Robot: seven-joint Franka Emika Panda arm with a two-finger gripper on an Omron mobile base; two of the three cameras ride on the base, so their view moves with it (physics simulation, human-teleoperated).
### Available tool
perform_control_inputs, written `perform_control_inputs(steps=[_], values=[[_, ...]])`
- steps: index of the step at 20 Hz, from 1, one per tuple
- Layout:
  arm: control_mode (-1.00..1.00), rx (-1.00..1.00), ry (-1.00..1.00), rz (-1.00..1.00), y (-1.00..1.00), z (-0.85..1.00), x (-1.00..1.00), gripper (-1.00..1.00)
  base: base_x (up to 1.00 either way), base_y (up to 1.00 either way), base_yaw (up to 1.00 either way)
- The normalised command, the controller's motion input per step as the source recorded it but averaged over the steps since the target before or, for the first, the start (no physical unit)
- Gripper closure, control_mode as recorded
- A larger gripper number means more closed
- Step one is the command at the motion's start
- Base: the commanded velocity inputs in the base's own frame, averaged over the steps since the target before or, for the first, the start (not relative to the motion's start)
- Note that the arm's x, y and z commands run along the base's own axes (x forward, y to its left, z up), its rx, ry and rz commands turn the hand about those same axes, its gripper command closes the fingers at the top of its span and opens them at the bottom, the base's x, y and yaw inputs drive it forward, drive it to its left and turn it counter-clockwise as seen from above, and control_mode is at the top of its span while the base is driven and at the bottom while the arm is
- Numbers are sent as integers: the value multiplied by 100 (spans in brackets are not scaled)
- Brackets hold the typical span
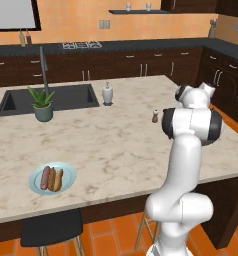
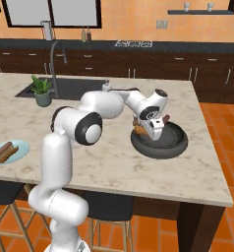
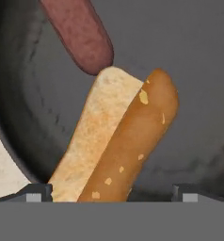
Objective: Place one bun and one sausage from the bowl on each plate.
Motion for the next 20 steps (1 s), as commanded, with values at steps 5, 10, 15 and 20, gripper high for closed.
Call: perform_control_inputs(steps=[5,10,15,20], values=[[-100,5,1,-13,6,-31,0,100,0,0,0],[-100,2,0,-15,5,-11,-19,100,0,0,0],[-100,0,1,-24,18,13,-80,100,0,0,0],[-100,0,0,-24,10,68,-100,100,0,0,0]])
